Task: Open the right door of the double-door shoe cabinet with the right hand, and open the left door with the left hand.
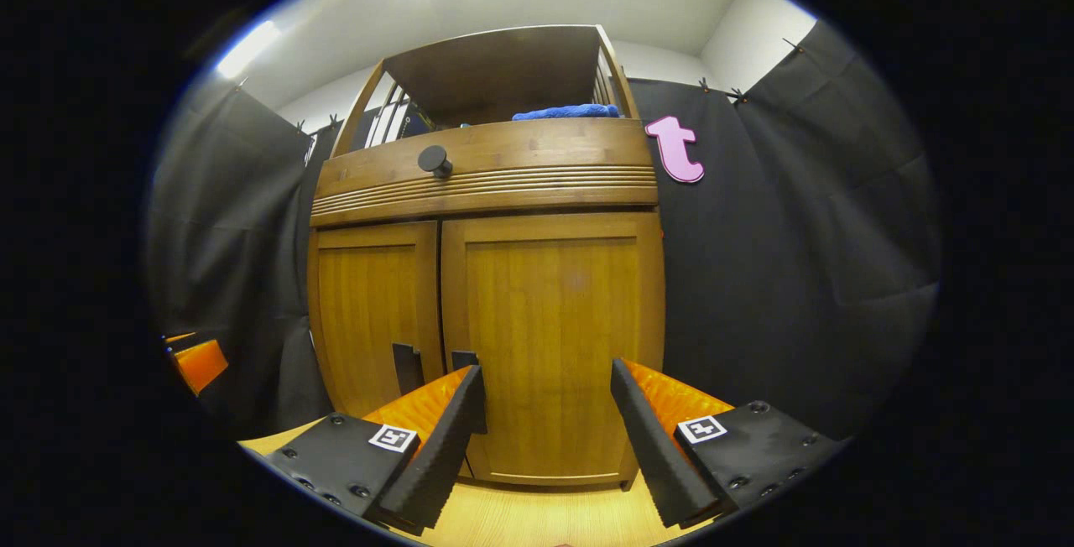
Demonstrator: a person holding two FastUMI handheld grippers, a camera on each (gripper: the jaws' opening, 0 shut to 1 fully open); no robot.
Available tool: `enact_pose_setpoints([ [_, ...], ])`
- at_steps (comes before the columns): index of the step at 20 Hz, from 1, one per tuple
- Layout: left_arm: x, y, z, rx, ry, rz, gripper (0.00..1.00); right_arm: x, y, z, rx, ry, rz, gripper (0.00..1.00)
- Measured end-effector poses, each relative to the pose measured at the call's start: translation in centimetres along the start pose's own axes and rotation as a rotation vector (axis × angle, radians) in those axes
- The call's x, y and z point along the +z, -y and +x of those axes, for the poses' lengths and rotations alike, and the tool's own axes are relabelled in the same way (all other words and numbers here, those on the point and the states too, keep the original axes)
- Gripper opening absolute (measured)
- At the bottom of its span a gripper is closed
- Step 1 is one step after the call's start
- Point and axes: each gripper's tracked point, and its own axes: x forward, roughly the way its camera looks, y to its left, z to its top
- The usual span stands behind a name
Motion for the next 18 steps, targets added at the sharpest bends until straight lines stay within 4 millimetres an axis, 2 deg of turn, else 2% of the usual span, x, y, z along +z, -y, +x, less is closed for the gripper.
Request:
enact_pose_setpoints([
  [1, 0.0, -0.2, 0.0, 0.003, -0.004, 0.002, 0.92, -0.1, -0.6, 0.8, 0.012, -0.001, -0.009, 0.98],
  [5, -0.4, -1.1, -0.4, 0.018, -0.02, 0.003, 0.92, -1.8, -4.2, 4.3, 0.095, -0.045, -0.016, 0.97],
  [6, -0.5, -1.3, -0.5, 0.023, -0.023, 0.001, 0.92, -2.3, -4.9, 5.3, 0.116, -0.057, -0.016, 0.89],
  [7, -0.5, -1.5, -0.5, 0.029, -0.026, 0.002, 0.92, -3.0, -5.7, 6.2, 0.126, -0.07, -0.016, 0.97],
  [10, -0.5, -2.6, -0.6, 0.055, -0.026, 0.028, 0.95, -4.8, -7.3, 7.9, 0.143, -0.142, 0.048, 0.97],
  [11, -0.4, -3.0, -0.6, 0.066, -0.025, 0.04, 0.92, -5.3, -7.9, 8.4, 0.148, -0.151, 0.06, 0.92],
  [12, -0.2, -3.5, -0.6, 0.078, -0.021, 0.046, 0.94, -5.6, -8.3, 9.4, 0.142, -0.155, 0.05, 0.96],
  [13, 0.1, -3.8, -0.7, 0.087, -0.016, 0.045, 0.95, -6.2, -8.4, 10.2, 0.128, -0.157, 0.024, 0.91],
  [14, 0.2, -4.1, -0.7, 0.093, -0.011, 0.04, 0.95, -6.5, -8.2, 10.7, 0.109, -0.158, -0.001, 0.91],
  [15, 0.4, -4.3, -0.9, 0.1, -0.004, 0.036, 0.92, -6.7, -7.9, 11.1, 0.09, -0.157, -0.014, 0.96],
  [16, 0.5, -4.6, -1.0, 0.105, 0.0, 0.031, 0.92, -6.7, -7.9, 11.4, 0.083, -0.15, -0.017, 0.92],
  [17, 0.5, -4.8, -1.1, 0.107, 0.003, 0.025, 0.95, -6.9, -7.9, 11.8, 0.077, -0.148, -0.021, 0.96],
  [18, 0.3, -5.0, -1.1, 0.109, 0.0, 0.018, 0.95, -7.2, -8.0, 12.3, 0.064, -0.148, -0.029, 0.91],
])
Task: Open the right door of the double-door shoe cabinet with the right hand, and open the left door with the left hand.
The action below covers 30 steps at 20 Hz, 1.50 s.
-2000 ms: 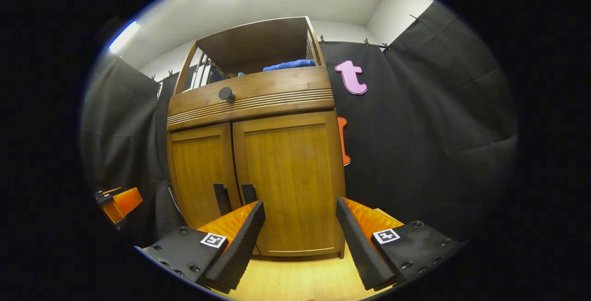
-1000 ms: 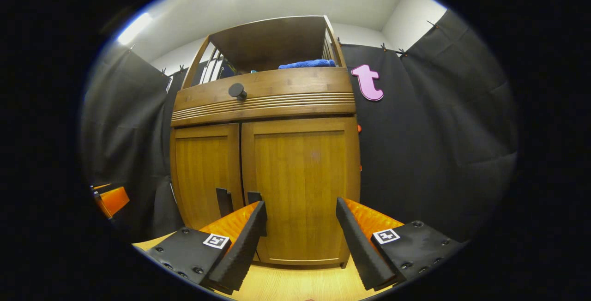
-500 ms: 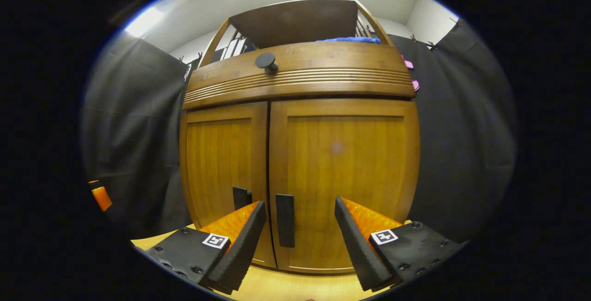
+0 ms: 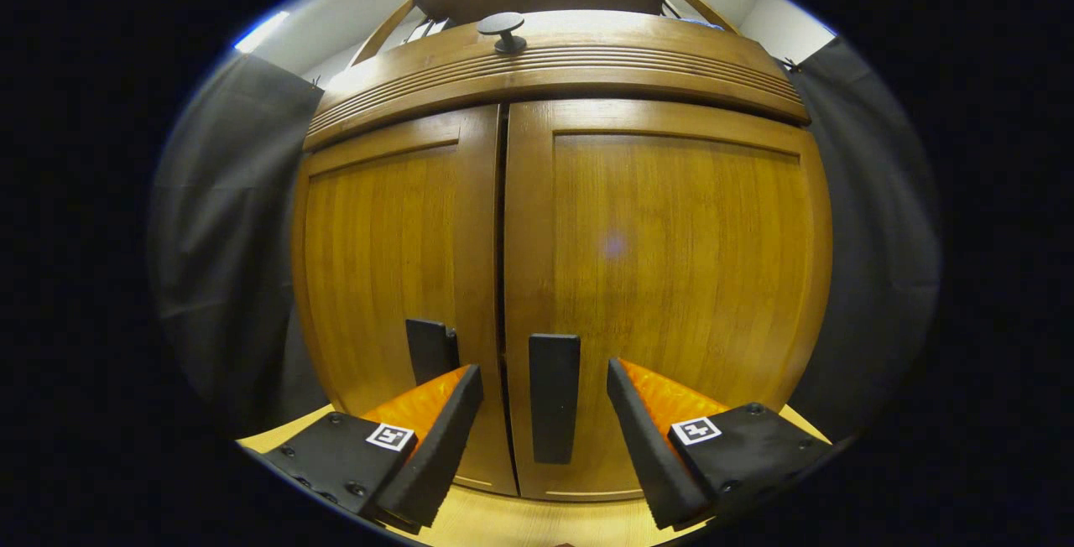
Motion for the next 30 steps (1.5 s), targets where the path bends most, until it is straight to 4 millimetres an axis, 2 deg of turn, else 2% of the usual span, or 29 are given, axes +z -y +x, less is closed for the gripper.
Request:
enact_pose_setpoints([
  [1, -0.2, -0.3, 0.1, 0.004, -0.008, -0.006, 0.95, -0.2, 0.2, 0.5, -0.014, -0.001, -0.008, 0.91],
  [2, -0.5, -0.7, 0.0, 0.01, -0.014, -0.012, 0.92, -0.5, 0.3, 1.0, -0.027, -0.003, -0.007, 0.96],
  [3, -0.5, -1.1, 0.1, 0.016, -0.019, -0.018, 0.95, -1.1, 0.2, 1.3, -0.029, -0.011, 0.009, 0.92],
  [4, -0.4, -1.4, 0.2, 0.024, -0.017, -0.023, 0.95, -1.8, -0.3, 1.9, -0.016, -0.03, 0.03, 1.0],
  [6, -0.5, -2.5, 0.2, 0.051, -0.009, -0.023, 0.92, -2.8, -0.3, 2.3, -0.016, -0.063, 0.045, 0.92],
  [7, -0.5, -3.0, 0.2, 0.062, -0.008, -0.018, 0.95, -2.6, -0.2, 2.3, -0.023, -0.048, 0.038, 0.96],
  [8, -0.6, -3.4, 0.2, 0.07, -0.007, -0.011, 0.95, -2.1, -0.4, 2.3, -0.02, -0.026, 0.022, 0.96],
  [11, -1.2, -4.1, 0.6, 0.086, -0.018, -0.004, 0.94, -2.3, 0.0, 2.3, -0.057, -0.019, -0.04, 0.94],
  [12, -1.3, -4.3, 0.7, 0.086, -0.02, -0.008, 0.95, -2.1, 0.0, 2.1, -0.061, -0.011, -0.046, 0.89],
  [15, -1.3, -4.5, 0.9, 0.089, -0.016, -0.012, 0.95, -2.1, -0.1, 2.5, -0.058, -0.001, -0.03, 0.87],
  [17, -1.4, -4.4, 0.9, 0.084, -0.018, -0.011, 0.92, -2.3, -0.3, 2.3, -0.055, -0.01, -0.019, 0.82],
  [18, -1.5, -4.4, 1.0, 0.083, -0.019, -0.012, 0.95, -2.3, 0.1, 2.8, -0.052, -0.015, -0.014, 0.74],
  [19, -1.5, -4.4, 1.1, 0.083, -0.02, -0.014, 0.95, -2.1, 0.3, 1.9, -0.051, -0.014, -0.011, 0.65],
  [20, -1.7, -4.3, 0.9, 0.08, -0.024, -0.016, 0.94, -2.2, 0.7, 2.3, -0.037, -0.016, 0.022, 0.57],
  [21, -1.6, -4.2, 0.9, 0.078, -0.025, -0.02, 0.95, -2.2, 0.6, 2.6, 0.001, -0.019, 0.07, 0.48],
  [23, -1.6, -4.1, 0.6, 0.075, -0.026, -0.025, 0.95, -2.6, 0.2, 2.4, 0.047, -0.058, 0.049, 0.31],
  [26, -1.4, -3.7, 0.0, 0.069, -0.028, -0.009, 0.95, -2.6, 0.8, 2.3, 0.016, -0.057, -0.01, 0.32],
  [30, -1.1, -3.4, -1.5, 0.069, -0.025, 0.004, 0.95, -2.6, 0.6, 2.2, 0.026, -0.066, 0.013, 0.31],
])
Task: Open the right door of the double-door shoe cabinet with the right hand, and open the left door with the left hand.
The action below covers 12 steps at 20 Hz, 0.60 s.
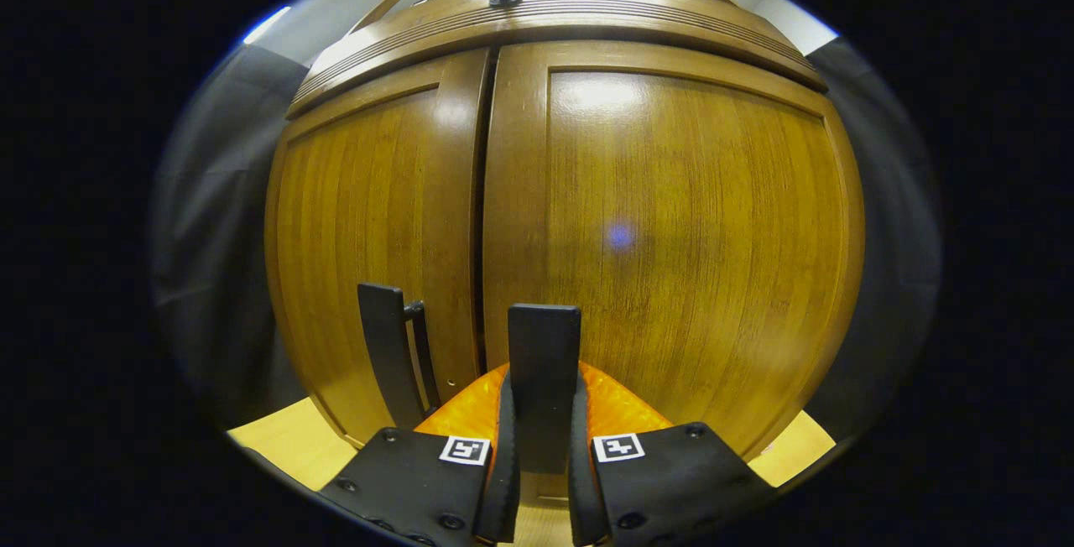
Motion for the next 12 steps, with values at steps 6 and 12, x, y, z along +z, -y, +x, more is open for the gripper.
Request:
enact_pose_setpoints([
  [6, -0.1, 0.7, -2.0, -0.006, -0.013, 0.015, 0.92, 0.7, -0.2, -0.8, 0.02, 0.006, -0.012, 0.32],
  [12, -0.5, 2.8, -2.3, -0.054, -0.03, 0.024, 0.95, 1.4, 0.0, -2.1, 0.047, 0.037, -0.035, 0.32],
])
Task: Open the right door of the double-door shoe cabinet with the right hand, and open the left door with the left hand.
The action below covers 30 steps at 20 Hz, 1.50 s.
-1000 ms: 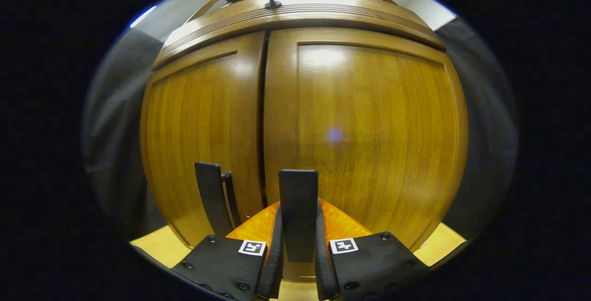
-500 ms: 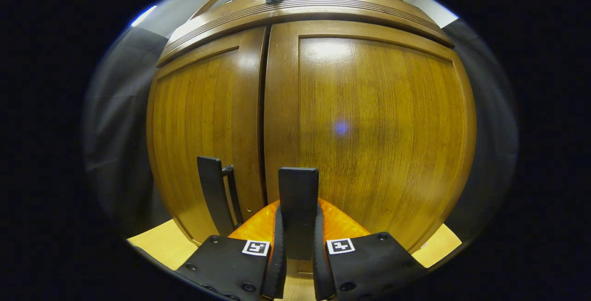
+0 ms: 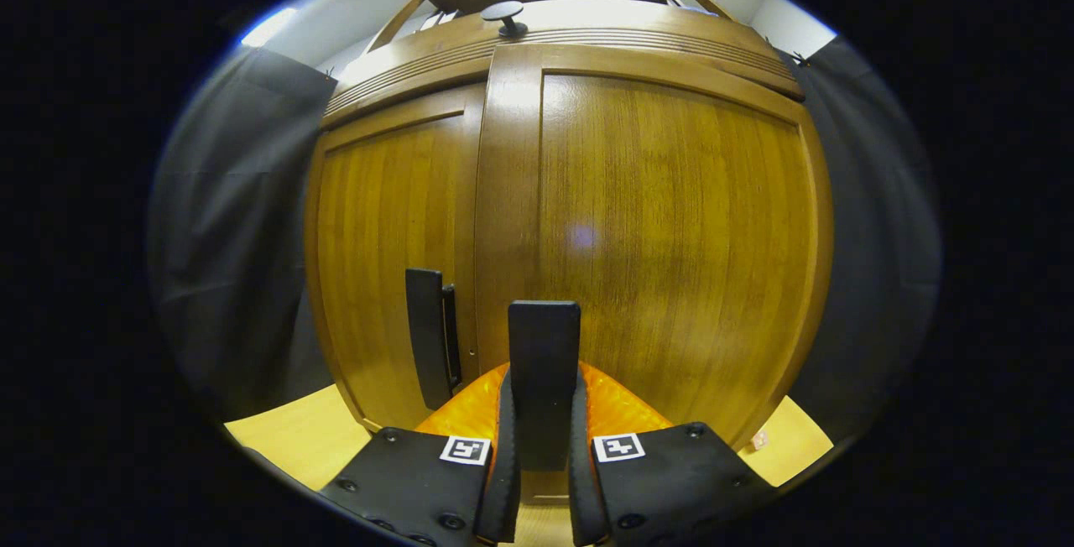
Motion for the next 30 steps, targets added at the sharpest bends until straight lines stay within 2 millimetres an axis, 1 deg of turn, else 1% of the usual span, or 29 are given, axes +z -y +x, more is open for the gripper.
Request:
enact_pose_setpoints([
  [1, 0.0, 0.4, 0.1, -0.008, 0.0, 0.001, 0.92, 0.1, 0.2, -0.4, -0.001, 0.003, 0.001, 0.31],
  [2, -0.1, 0.8, 0.1, -0.015, 0.001, 0.002, 0.92, 0.2, 0.3, -0.7, 0.0, 0.006, 0.007, 0.36],
  [4, 0.0, 1.5, 0.2, -0.032, 0.004, 0.001, 0.92, 0.3, 0.1, -0.9, 0.004, 0.009, 0.016, 0.27],
  [7, -0.3, 2.5, 0.3, -0.057, 0.0, -0.009, 0.92, 0.6, 0.5, -1.9, 0.006, 0.031, 0.021, 0.31],
  [8, -0.3, 2.8, 0.3, -0.064, 0.0, -0.014, 0.92, 0.6, 0.7, -2.2, 0.003, 0.039, 0.02, 0.27],
  [9, -0.5, 3.1, 0.3, -0.069, 0.0, -0.015, 0.92, 0.7, 0.8, -2.3, -0.001, 0.043, 0.016, 0.27],
  [11, -0.7, 3.5, 0.4, -0.078, -0.004, -0.016, 0.92, 0.8, 0.7, -2.3, 0.0, 0.036, 0.008, 0.36],
  [12, -0.8, 3.8, 0.4, -0.085, -0.005, -0.021, 0.92, 0.8, 0.8, -2.5, 0.004, 0.028, 0.009, 0.34],
  [13, -0.9, 4.2, 0.4, -0.095, -0.007, -0.026, 0.95, 0.7, 0.9, -2.8, 0.007, 0.019, 0.011, 0.31],
  [14, -1.0, 4.5, 0.4, -0.103, -0.009, -0.029, 0.95, 0.4, 1.1, -3.3, 0.006, 0.013, 0.014, 0.36],
  [16, -1.2, 5.3, 0.4, -0.122, -0.011, -0.034, 0.95, 0.4, 1.4, -4.1, -0.004, 0.014, 0.016, 0.27],
  [17, -1.2, 5.7, 0.5, -0.132, -0.01, -0.037, 0.92, 0.3, 1.7, -4.4, -0.013, 0.018, 0.013, 0.27],
  [18, -1.2, 6.0, 0.5, -0.14, -0.01, -0.04, 0.92, 0.6, 1.8, -4.2, -0.025, 0.02, 0.011, 0.29],
  [19, -1.3, 6.4, 0.6, -0.15, -0.011, -0.042, 0.95, 0.6, 2.2, -4.4, -0.042, 0.021, 0.01, 0.31],
  [20, -1.5, 6.8, 0.6, -0.158, -0.012, -0.043, 0.95, 0.5, 2.5, -4.6, -0.054, 0.018, 0.005, 0.36],
  [21, -1.6, 7.1, 0.4, -0.166, -0.014, -0.043, 0.95, 0.4, 2.9, -4.9, -0.066, 0.012, 0.004, 0.36],
  [24, -1.7, 7.9, 0.5, -0.193, -0.014, -0.053, 0.95, 0.2, 3.5, -5.8, -0.09, -0.001, 0.004, 0.3],
  [25, -1.8, 8.1, 0.7, -0.201, -0.015, -0.054, 0.95, 0.3, 3.7, -5.9, -0.099, 0.001, -0.006, 0.31],
  [30, -2.2, 9.2, 0.8, -0.239, -0.031, -0.058, 0.95, 0.3, 6.3, -7.2, -0.172, -0.004, -0.057, 0.3],
])
